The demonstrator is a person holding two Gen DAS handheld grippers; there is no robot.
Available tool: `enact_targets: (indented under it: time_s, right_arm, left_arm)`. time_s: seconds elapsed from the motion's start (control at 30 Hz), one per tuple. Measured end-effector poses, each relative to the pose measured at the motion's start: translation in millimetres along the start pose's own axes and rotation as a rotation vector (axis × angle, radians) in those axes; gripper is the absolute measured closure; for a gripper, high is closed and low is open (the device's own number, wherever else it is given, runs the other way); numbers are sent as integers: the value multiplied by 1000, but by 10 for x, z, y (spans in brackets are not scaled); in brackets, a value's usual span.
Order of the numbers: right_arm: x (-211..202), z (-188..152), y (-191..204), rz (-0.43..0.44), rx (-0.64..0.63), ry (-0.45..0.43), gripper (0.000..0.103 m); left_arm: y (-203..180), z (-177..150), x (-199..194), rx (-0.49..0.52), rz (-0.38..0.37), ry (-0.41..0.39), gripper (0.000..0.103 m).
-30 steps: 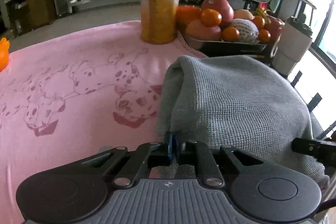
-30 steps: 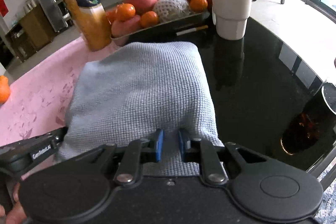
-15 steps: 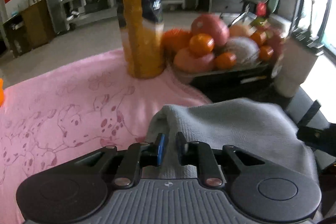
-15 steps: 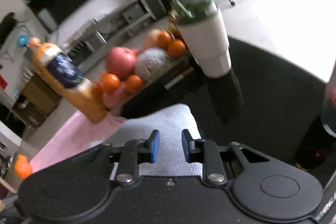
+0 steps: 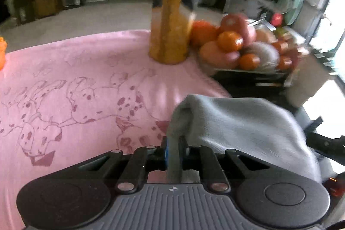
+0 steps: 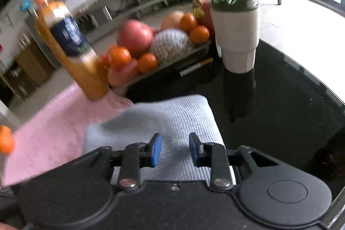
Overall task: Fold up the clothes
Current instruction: 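Lower the folded sweater onto the towel with both grippers, then open both grippers and withdraw from the folded sweater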
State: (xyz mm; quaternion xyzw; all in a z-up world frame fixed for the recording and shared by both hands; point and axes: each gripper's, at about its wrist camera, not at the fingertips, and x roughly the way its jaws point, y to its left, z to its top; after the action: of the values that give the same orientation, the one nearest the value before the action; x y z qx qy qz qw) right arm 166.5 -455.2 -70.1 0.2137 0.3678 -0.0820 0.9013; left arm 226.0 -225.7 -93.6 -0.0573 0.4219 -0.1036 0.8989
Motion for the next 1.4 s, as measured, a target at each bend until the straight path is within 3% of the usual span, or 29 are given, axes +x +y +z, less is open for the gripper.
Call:
enact_targets:
  time_s: [0.1,0.17,0.37,0.43,0.53,0.63,0.67,0.73,0.8,0.9,0.93,1.03,1.23,1.4]
  right_arm:
    - [-260,-50,-115,26,34,-38,73]
    - [-369,-76,-222,65,76,-47,74]
    - [-74,-129,-315,47,90,54,78]
    - [72,-183,-186,29,9,113,77]
    - [81,-242,37,-22,-116,111,71]
    - [-30,-272,122,-50,-149,79,70]
    - [-111,-272,135,-49,-142,66,70]
    - [-399,-284,159,-5,-111,14,54]
    - [-727,-371,201,15,-96,-34,24]
    - [-1051,-543,228,25,-53,-26,17]
    - [-1141,-602,235,27,-33,-13,16]
    - [-1310,-630,352,-35,-48,34,0]
    - [-1783,-675,628,-178,-65,-1,0]
    - [-2057,-605,686,-135,-41,99,0]
  left_arm:
    - [-34,-153,-178,3,-131,12,92]
    - [-103,-283,-193,34,-148,18,91]
    - [-75,-450,27,23,-61,45,87]
    - [-62,-438,43,28,-48,47,86]
    - [-66,-409,5,43,-28,57,86]
    - [-141,-369,-165,88,22,77,88]
    - [-167,-366,-272,101,40,80,79]
    - [-194,-383,-537,117,64,61,57]
    - [-219,-430,-799,132,69,42,50]
    - [-275,-535,-1152,156,64,26,32]
    - [-316,-578,-1233,184,83,22,31]
    - [-405,-690,-1461,259,132,-3,27]
    - [-292,-725,-1885,248,94,-14,18]
    - [-230,-666,-2207,217,72,-42,9]
